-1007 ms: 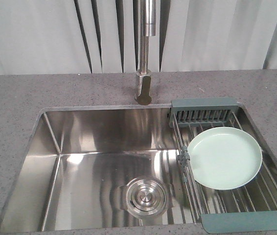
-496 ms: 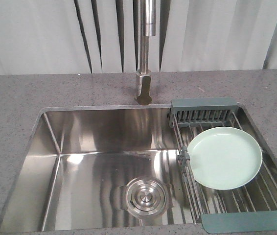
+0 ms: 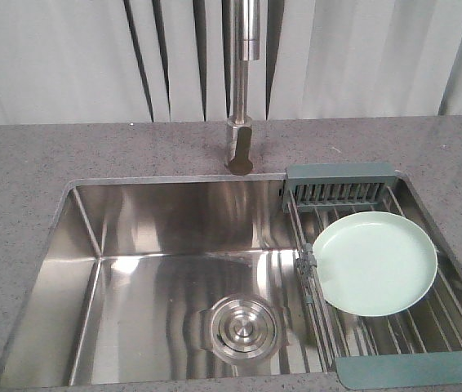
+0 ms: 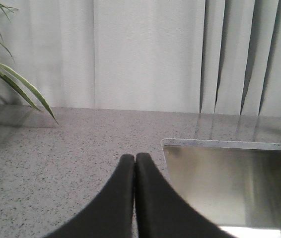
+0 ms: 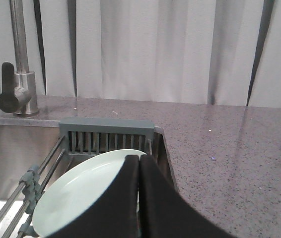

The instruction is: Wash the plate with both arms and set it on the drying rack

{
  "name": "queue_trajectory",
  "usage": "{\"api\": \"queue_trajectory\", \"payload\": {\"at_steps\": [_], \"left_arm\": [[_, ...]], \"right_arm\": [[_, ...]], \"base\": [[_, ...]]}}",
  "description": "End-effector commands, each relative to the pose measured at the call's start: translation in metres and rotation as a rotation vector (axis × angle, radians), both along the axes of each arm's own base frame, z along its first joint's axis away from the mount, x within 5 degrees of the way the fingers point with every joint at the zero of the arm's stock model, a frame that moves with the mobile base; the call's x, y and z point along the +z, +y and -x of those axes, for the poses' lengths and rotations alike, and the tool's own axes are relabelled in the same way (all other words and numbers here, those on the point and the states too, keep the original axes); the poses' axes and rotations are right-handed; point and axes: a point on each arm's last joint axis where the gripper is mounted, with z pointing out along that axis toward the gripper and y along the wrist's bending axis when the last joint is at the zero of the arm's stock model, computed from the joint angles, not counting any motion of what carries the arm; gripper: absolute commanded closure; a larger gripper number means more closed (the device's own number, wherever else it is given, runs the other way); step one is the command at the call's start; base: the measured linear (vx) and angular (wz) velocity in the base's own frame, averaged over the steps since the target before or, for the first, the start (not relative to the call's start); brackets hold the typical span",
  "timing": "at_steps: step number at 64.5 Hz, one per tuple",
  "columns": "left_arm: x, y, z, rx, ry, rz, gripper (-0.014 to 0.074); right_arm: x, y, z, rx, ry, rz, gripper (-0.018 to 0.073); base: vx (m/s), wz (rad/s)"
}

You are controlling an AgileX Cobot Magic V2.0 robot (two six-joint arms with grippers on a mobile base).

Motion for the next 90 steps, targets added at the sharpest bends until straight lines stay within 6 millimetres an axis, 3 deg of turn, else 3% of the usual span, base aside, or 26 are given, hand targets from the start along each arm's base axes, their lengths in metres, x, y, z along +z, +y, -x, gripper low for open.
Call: {"api": "queue_trajectory", "payload": {"at_steps": [1,90], "left_arm": [[0.0159,0.0001,0.0031,0.002,-0.114,0.001,0.0603],[0.0159,0.0001,0.0031,0.002,-0.114,0.001,0.0603]], "right_arm": [[0.0059,-0.0008,0.0005,-0.011,-0.074,0.002,0.0568],[0.0063,-0.0007,0.0005,-0.010,-0.075,0.000,0.0568]], "base": [[0.00,0.00],[0.00,0.00]]}}
